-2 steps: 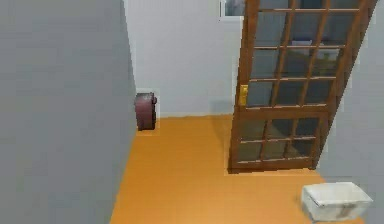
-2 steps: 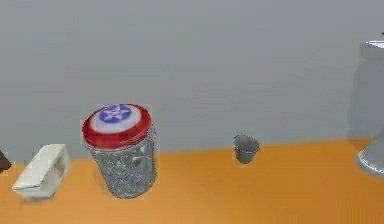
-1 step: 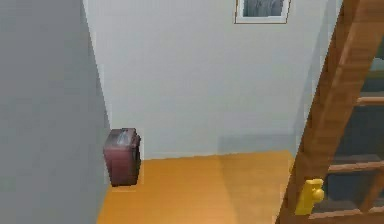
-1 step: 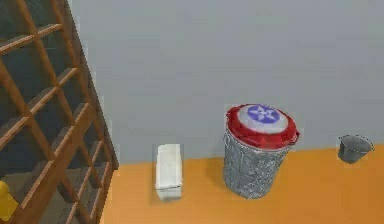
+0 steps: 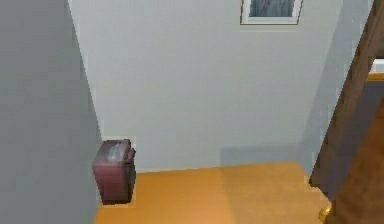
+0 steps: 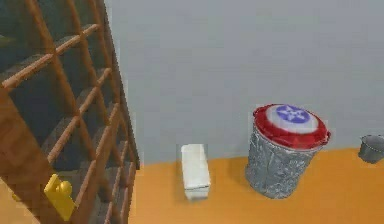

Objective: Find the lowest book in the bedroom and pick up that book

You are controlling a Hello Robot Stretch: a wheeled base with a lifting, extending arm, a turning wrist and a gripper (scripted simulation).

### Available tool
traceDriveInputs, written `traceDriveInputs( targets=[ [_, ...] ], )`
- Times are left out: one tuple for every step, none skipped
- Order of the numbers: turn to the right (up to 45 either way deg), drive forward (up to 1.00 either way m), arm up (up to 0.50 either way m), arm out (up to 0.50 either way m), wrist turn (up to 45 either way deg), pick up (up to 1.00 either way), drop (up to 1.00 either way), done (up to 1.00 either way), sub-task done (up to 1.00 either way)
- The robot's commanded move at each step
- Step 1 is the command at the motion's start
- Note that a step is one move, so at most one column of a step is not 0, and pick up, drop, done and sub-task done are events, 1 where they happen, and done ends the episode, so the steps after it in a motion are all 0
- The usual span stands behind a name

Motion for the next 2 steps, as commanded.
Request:
traceDriveInputs(
  targets=[
    [15.0,0.0,0.0,0.0,0.0,0.0,0.0,0.0,0.0],
    [0.0,0.95,0.0,0.0,0.0,0.0,0.0,0.0,0.0]
  ],
)
